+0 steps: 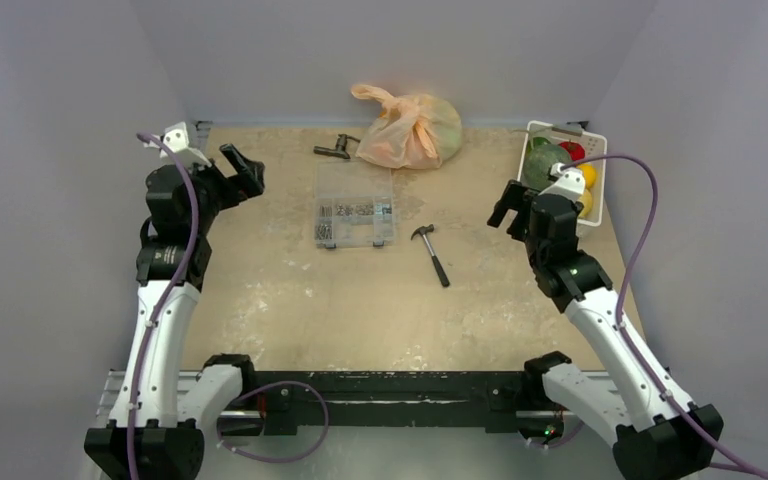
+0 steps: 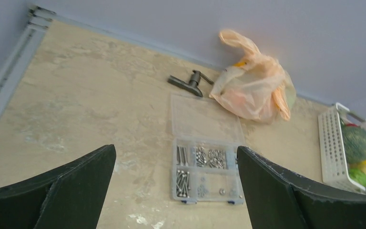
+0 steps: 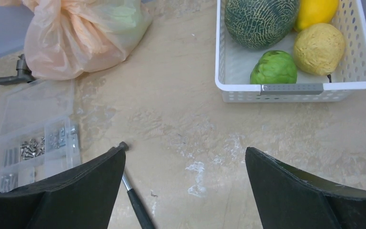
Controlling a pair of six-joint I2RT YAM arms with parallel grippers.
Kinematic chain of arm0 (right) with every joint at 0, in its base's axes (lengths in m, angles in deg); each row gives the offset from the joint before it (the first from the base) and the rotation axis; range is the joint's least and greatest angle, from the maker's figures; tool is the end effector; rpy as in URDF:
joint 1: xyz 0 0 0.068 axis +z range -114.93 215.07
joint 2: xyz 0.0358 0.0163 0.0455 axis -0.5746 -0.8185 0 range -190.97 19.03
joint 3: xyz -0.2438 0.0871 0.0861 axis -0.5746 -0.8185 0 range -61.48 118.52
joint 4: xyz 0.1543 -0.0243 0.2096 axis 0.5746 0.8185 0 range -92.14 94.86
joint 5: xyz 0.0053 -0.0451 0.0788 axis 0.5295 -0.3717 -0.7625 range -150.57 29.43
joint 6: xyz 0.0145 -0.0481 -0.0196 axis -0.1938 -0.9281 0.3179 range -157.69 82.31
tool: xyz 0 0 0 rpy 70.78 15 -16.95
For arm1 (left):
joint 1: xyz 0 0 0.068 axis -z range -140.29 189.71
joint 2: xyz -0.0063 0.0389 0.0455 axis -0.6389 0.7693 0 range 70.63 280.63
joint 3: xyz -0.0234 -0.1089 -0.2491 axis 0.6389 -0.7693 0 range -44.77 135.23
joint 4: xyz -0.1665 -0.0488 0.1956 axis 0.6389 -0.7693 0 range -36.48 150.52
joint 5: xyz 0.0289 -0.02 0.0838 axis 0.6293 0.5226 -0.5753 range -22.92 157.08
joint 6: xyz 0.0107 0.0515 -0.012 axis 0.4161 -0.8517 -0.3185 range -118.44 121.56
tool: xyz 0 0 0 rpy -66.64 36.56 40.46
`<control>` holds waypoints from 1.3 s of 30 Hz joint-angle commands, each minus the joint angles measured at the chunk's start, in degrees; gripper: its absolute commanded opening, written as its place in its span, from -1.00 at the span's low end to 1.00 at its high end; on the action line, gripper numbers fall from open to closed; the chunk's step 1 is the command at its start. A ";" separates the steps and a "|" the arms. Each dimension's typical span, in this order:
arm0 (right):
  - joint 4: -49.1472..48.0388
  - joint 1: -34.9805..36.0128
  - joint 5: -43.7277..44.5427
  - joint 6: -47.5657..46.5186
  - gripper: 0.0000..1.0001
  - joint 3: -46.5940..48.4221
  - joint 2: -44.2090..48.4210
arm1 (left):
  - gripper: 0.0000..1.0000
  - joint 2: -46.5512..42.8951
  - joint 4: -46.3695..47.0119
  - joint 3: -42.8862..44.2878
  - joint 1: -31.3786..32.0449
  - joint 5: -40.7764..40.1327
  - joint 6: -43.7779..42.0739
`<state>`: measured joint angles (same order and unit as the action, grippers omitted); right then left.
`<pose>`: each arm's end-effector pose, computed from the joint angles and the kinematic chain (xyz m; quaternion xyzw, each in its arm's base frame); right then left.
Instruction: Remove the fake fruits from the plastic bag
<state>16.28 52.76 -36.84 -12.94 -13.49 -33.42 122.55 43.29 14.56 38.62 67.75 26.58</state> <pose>0.2008 0.0490 0.3222 0.1637 0.8069 0.0362 0.5664 0.2003 0.0035 0.3937 -0.1691 0.7461 -0.1379 0.6290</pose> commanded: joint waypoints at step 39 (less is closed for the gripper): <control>-36.74 0.15 -20.68 10.06 0.98 32.22 -54.91 | 0.99 13.11 -2.59 2.40 13.90 29.07 -7.51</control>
<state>-12.92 52.76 -55.31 -5.73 9.92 -81.86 135.66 37.54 15.23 52.18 94.59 20.89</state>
